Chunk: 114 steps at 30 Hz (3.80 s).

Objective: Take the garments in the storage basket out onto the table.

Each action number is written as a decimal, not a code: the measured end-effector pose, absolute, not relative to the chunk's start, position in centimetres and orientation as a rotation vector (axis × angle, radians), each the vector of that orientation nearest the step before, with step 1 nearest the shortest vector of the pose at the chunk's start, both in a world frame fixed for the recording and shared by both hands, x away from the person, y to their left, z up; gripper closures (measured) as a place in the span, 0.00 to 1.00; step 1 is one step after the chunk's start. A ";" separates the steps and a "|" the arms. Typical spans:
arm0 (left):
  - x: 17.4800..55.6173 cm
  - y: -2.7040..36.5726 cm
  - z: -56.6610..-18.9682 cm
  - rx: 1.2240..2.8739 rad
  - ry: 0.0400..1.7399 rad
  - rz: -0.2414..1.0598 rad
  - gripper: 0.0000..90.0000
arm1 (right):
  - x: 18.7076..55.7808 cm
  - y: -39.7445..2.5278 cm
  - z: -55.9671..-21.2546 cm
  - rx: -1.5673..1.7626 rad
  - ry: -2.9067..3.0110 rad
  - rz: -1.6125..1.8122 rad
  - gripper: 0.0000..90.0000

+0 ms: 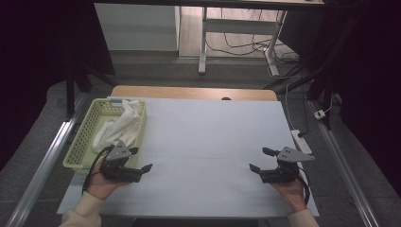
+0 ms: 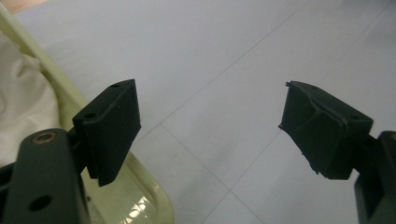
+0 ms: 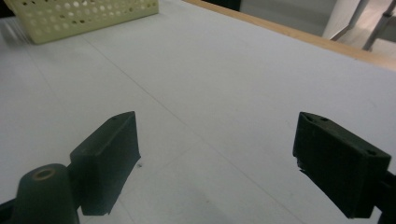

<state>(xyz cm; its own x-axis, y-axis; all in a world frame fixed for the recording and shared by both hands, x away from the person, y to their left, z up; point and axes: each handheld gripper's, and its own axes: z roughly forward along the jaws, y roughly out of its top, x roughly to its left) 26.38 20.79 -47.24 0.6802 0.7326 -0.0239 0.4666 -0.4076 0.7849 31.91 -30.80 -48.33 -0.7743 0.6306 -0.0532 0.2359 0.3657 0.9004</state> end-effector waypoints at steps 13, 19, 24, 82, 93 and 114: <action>26.3 21.8 -47.0 2.052 0.926 0.422 0.21 | 31.9 -30.8 -48.5 0.758 2.251 1.355 0.19; 26.3 22.2 -46.8 2.045 0.938 0.419 0.21 | 31.8 -30.8 -48.5 0.773 2.248 1.364 0.19; 26.1 22.0 -46.5 2.048 0.935 0.427 0.21 | 31.8 -30.9 -48.5 0.775 2.248 1.361 0.19; 36.4 25.5 -39.4 2.031 1.131 0.565 0.22 | 32.2 -30.7 -49.7 0.812 2.298 1.346 0.22; 38.5 27.4 -39.7 2.035 1.186 0.586 0.22 | 32.4 -30.7 -50.1 0.825 2.315 1.338 0.22; 41.6 29.2 -43.2 2.111 1.307 0.506 0.20 | 32.6 -30.5 -50.4 0.835 2.338 1.310 0.22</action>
